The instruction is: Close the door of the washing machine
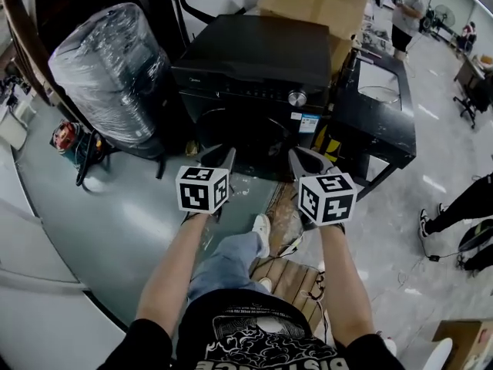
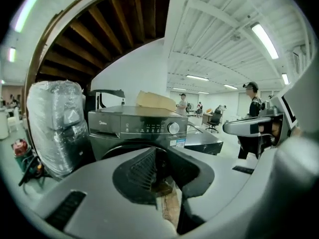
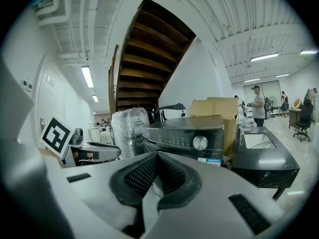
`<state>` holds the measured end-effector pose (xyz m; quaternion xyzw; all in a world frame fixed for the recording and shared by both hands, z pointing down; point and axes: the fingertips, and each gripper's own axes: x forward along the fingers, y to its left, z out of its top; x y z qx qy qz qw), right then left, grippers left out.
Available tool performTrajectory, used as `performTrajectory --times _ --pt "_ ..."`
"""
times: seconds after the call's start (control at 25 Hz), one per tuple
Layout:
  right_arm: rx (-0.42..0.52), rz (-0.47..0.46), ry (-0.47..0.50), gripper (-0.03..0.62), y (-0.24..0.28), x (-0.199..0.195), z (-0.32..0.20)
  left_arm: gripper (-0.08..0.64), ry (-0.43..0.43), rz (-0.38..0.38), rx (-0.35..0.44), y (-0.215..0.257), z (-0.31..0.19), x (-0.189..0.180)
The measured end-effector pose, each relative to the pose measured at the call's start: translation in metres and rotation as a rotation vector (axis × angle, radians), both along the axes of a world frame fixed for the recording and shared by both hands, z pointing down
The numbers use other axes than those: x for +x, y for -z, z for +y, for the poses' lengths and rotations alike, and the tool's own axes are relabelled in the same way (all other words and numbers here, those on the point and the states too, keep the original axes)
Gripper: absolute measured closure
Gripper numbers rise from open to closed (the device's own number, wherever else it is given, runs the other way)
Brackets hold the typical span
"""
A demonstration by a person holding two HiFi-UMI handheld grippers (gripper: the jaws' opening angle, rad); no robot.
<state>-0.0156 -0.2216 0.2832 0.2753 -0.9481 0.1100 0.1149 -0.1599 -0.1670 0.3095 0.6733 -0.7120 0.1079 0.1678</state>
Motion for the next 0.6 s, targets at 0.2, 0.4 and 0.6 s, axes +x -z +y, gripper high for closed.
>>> performTrajectory --times 0.2,0.4,0.6 --pt "0.012 -0.026 -0.014 0.571 0.015 0.006 0.004 0.502 -0.007 -0.081 0.014 0.018 0.011 0.002" --pt "0.046 -0.019 -0.011 0.571 0.027 0.007 0.009 0.509 0.005 -0.09 0.025 0.024 0.021 -0.001" --pt "0.057 -0.015 -0.007 0.571 0.031 0.005 0.011 0.512 0.005 -0.101 0.024 0.026 0.024 -0.002"
